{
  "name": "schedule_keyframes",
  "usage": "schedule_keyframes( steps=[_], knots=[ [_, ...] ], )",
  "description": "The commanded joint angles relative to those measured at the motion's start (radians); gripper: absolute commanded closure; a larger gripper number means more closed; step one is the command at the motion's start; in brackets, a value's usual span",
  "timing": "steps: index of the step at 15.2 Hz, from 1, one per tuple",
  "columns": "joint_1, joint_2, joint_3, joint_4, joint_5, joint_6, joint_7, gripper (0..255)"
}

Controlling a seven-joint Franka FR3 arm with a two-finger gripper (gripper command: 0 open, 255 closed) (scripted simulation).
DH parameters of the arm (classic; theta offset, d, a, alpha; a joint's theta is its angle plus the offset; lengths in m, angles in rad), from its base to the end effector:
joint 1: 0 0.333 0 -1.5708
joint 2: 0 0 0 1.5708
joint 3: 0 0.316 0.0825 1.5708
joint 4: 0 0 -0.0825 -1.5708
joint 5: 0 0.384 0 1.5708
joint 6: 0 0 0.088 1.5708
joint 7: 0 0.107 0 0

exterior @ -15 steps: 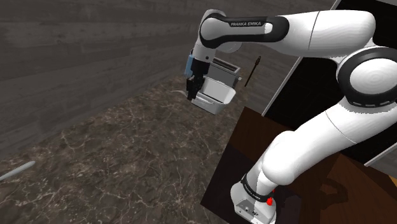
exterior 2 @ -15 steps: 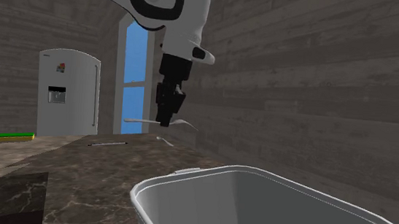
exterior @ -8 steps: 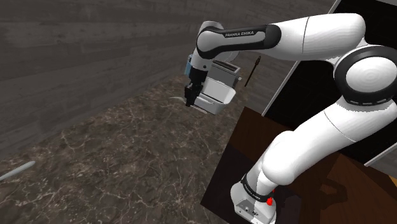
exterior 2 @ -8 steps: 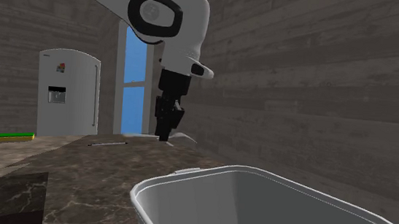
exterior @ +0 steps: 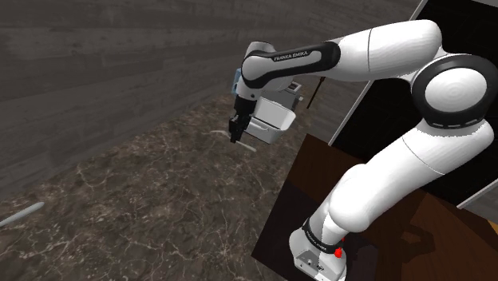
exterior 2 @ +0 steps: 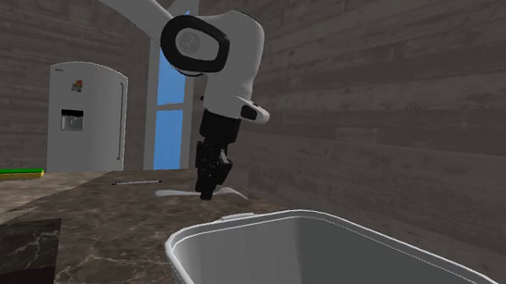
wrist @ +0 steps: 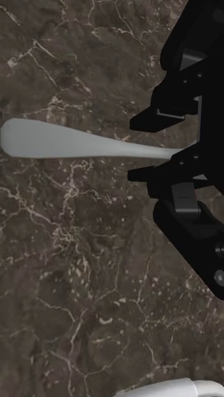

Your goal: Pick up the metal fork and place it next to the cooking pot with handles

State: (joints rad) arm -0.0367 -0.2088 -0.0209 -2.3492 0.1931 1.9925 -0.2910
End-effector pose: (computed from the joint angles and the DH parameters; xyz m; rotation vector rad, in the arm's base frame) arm 0.4549 -0.0145 0.4038 -2.9322 -0.2083 0.1701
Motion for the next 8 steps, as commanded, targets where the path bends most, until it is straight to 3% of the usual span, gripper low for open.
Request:
schedule_keyframes(
  steps=[1,8],
  knots=[
    [0.001,0.012,0.000,-0.016,0.003,0.028,-0.005,255],
    [0.004,0.063,0.001,-0.064,0.016,0.126,-0.025,255]
  ],
)
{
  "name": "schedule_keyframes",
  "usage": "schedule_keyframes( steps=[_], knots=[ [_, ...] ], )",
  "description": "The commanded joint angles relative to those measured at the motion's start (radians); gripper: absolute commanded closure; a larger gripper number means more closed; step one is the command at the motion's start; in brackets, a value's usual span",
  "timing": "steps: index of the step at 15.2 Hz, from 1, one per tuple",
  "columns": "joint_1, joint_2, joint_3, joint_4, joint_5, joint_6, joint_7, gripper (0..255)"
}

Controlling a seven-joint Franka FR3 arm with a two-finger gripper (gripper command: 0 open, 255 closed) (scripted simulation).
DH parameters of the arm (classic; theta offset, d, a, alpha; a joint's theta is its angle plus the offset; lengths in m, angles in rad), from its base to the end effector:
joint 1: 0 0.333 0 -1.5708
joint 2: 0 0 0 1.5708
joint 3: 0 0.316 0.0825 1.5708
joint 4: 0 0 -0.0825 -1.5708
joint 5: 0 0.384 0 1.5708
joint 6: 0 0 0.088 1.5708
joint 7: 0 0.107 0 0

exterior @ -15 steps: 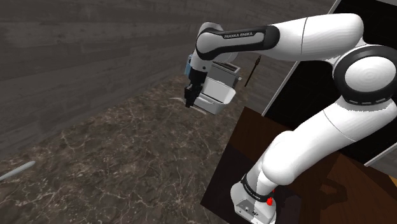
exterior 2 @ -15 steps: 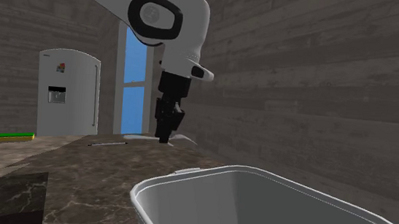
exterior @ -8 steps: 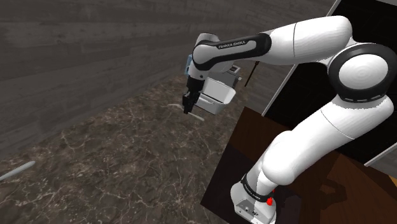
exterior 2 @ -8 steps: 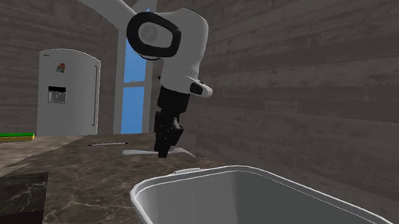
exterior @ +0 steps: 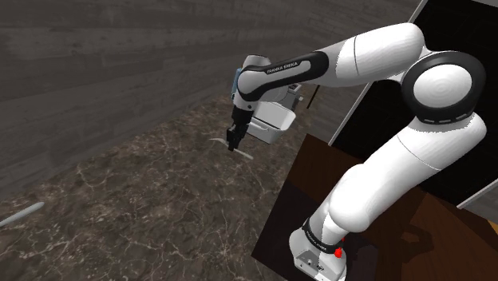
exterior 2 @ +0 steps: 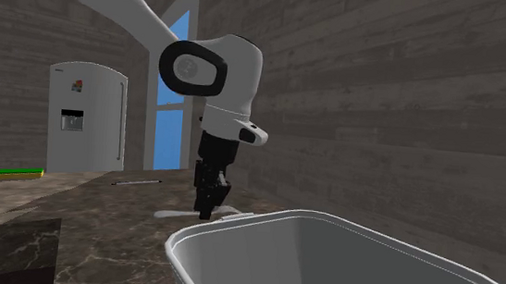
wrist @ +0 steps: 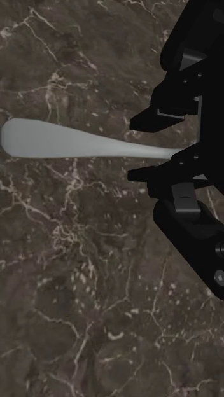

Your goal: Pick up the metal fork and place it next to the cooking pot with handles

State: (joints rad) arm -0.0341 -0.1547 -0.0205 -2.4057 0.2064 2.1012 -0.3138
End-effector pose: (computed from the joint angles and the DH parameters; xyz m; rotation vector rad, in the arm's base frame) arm 0.4548 -0.0150 0.3624 -2.9321 -0.2079 0.1701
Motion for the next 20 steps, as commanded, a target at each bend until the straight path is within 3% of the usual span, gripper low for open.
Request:
schedule_keyframes(
  steps=[1,7,14,15,20],
  knots=[
    [0.002,0.017,0.001,-0.014,0.005,0.031,-0.006,255],
    [0.004,0.069,0.002,-0.044,0.019,0.111,-0.025,255],
    [0.004,0.069,0.002,-0.044,0.019,0.111,-0.025,255],
    [0.004,0.069,0.002,-0.044,0.019,0.111,-0.025,0],
    [0.004,0.069,0.002,-0.044,0.019,0.111,-0.025,0]
  ],
)
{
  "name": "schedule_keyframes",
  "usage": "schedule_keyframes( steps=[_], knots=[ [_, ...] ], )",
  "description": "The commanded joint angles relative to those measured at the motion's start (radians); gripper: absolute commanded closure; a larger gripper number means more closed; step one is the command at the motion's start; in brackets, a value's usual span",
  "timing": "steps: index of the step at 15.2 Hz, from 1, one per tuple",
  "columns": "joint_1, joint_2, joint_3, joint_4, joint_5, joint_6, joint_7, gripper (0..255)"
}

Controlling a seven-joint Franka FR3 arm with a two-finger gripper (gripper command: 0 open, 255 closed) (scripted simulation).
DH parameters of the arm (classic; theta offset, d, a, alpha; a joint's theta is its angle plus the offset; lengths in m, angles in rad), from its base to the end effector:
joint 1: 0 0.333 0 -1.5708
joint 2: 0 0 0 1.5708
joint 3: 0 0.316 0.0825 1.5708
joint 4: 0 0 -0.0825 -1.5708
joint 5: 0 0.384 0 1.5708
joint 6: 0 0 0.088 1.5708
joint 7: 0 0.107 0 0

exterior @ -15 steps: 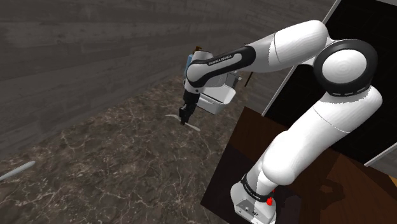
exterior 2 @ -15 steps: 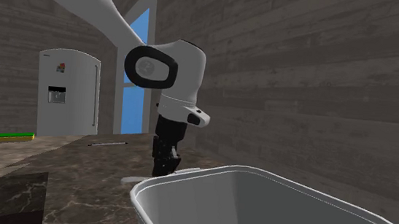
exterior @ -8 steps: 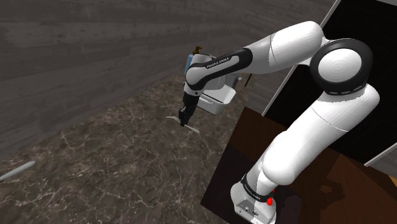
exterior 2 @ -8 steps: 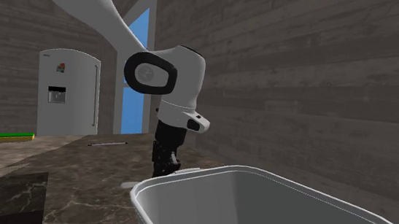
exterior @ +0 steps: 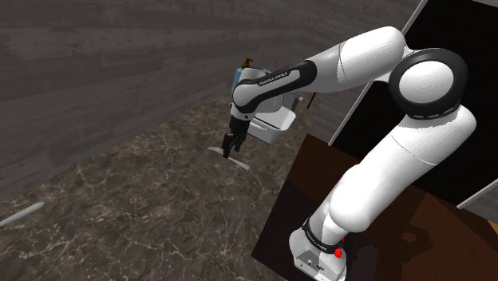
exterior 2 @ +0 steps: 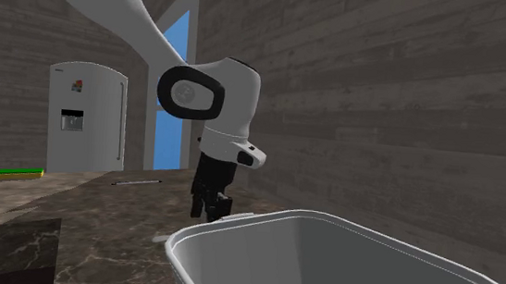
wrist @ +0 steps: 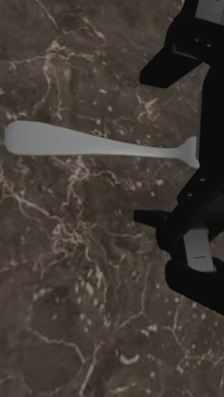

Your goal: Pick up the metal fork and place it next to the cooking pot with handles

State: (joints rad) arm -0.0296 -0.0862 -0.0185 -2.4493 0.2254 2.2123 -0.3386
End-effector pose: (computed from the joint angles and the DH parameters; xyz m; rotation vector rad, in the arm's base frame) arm 0.4547 -0.0144 0.3211 -2.9323 -0.2082 0.1689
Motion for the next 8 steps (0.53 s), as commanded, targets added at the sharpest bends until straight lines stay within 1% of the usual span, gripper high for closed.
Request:
schedule_keyframes(
  steps=[1,4,8],
  knots=[
    [-0.004,-0.018,-0.003,0.018,-0.008,-0.036,0.004,0],
    [-0.013,-0.059,-0.012,0.075,-0.026,-0.135,0.014,0],
    [-0.013,-0.059,-0.012,0.075,-0.026,-0.135,0.014,0]
  ],
)
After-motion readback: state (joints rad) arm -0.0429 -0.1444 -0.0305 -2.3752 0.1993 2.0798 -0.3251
